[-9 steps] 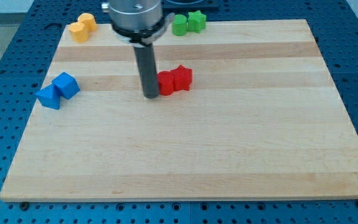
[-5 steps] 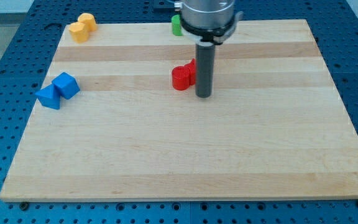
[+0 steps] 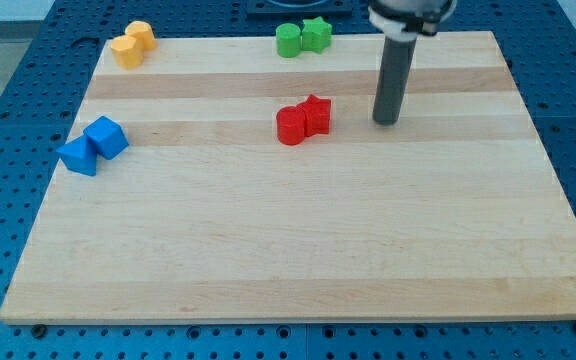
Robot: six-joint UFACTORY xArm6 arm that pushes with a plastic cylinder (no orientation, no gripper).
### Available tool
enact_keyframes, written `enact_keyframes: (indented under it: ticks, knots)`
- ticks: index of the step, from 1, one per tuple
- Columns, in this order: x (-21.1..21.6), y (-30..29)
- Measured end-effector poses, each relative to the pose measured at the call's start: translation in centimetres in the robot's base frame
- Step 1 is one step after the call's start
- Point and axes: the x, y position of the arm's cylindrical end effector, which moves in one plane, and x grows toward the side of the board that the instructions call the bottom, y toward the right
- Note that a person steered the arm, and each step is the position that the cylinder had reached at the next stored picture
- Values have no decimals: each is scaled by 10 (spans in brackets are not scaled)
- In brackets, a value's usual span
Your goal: Point your arm towards the green circle
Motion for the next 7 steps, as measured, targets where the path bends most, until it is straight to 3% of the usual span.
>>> enact_keyframes:
  ticks: [2, 3, 4, 7]
  knots:
    - [-112, 33]
    - [-90, 29]
    - [-71, -21]
    - [-80, -265]
